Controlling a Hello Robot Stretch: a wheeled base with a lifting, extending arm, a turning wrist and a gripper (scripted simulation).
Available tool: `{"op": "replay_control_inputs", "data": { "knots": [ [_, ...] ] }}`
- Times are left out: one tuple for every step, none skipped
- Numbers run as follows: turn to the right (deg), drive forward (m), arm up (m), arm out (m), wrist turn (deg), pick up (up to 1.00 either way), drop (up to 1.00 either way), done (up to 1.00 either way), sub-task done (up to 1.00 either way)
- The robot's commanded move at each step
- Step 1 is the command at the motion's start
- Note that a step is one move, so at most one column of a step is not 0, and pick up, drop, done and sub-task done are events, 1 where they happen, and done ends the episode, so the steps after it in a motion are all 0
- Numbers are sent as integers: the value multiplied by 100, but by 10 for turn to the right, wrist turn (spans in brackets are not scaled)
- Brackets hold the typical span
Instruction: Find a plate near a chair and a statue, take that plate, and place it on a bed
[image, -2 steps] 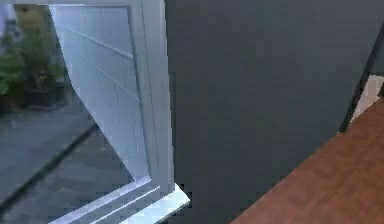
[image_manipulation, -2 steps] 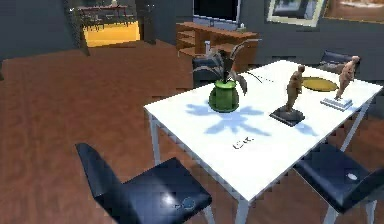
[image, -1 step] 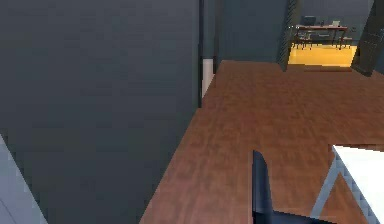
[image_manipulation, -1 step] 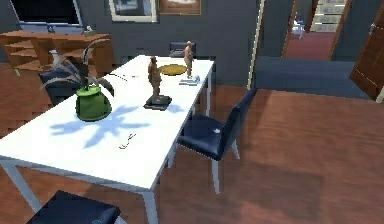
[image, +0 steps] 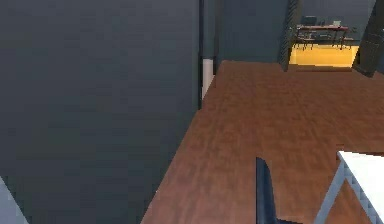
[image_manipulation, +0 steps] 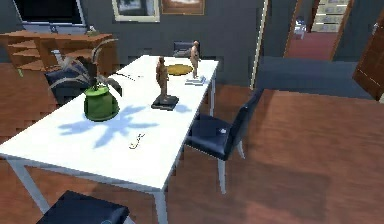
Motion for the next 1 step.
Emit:
{"op": "replay_control_inputs", "data": {
  "knots": [
    [-270,0,0,0,0,0,0,0,0]
  ]
}}
